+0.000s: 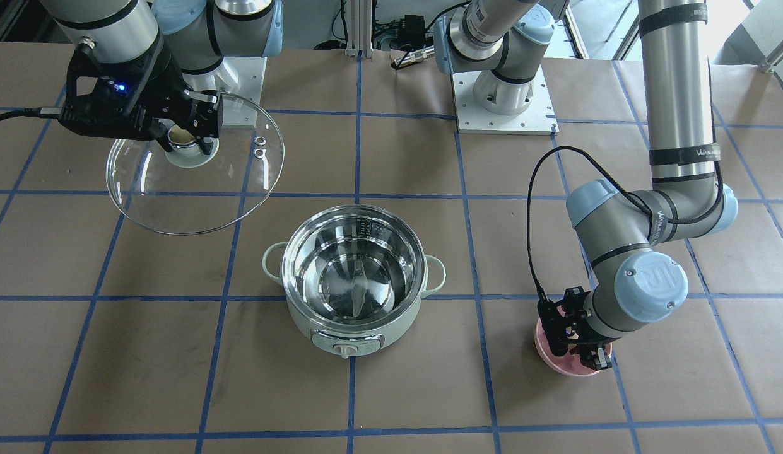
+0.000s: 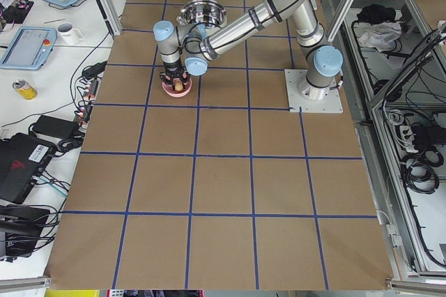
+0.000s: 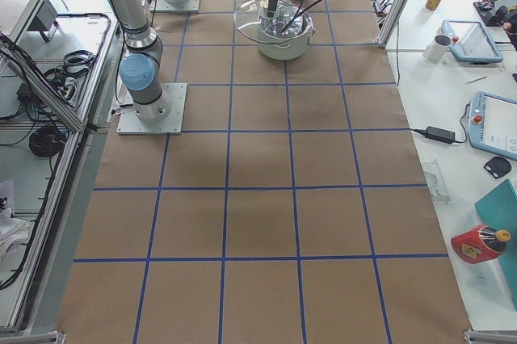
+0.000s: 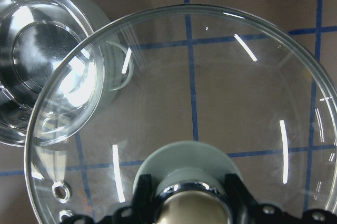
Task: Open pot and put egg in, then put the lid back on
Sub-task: 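Lift the egg with the left gripper and carry it over the pot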
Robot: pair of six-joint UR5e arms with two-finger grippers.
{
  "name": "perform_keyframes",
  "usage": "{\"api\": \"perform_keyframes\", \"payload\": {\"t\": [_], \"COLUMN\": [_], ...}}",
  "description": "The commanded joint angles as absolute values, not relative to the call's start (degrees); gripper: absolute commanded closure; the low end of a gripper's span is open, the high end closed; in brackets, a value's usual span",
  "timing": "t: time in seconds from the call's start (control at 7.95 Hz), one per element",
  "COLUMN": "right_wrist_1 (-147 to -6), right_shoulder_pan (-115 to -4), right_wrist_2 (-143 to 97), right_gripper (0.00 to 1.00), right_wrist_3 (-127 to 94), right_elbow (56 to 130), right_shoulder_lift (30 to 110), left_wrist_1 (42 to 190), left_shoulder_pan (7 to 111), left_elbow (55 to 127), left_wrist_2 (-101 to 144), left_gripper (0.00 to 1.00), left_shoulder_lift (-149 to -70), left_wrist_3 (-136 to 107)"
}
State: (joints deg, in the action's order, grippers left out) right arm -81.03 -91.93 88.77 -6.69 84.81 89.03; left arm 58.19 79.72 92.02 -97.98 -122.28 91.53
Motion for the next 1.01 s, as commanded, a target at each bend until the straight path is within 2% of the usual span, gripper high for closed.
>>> {"api": "perform_keyframes", "payload": {"t": [0.0,0.63,0.88], "right_wrist_1": [-81.04,-80.95,-80.95], "right_shoulder_pan": [-91.93,-91.93,-91.93], "right_wrist_2": [88.77,88.77,88.77], "right_gripper": [0.73,0.73,0.73], "right_wrist_3": [-6.68,-6.77,-6.77], "right_elbow": [84.81,84.81,84.81], "right_shoulder_lift": [89.03,89.03,89.03], "left_wrist_1": [58.53,65.09,66.09], "left_shoulder_pan": [79.72,80.76,87.32], "left_elbow": [91.93,91.85,91.58], "left_wrist_2": [-98.96,-97.92,-97.56], "left_gripper": [1.0,1.0,1.0], "left_shoulder_lift": [-120.51,-110.77,-105.58], "left_wrist_3": [91.14,89.92,85.79]}}
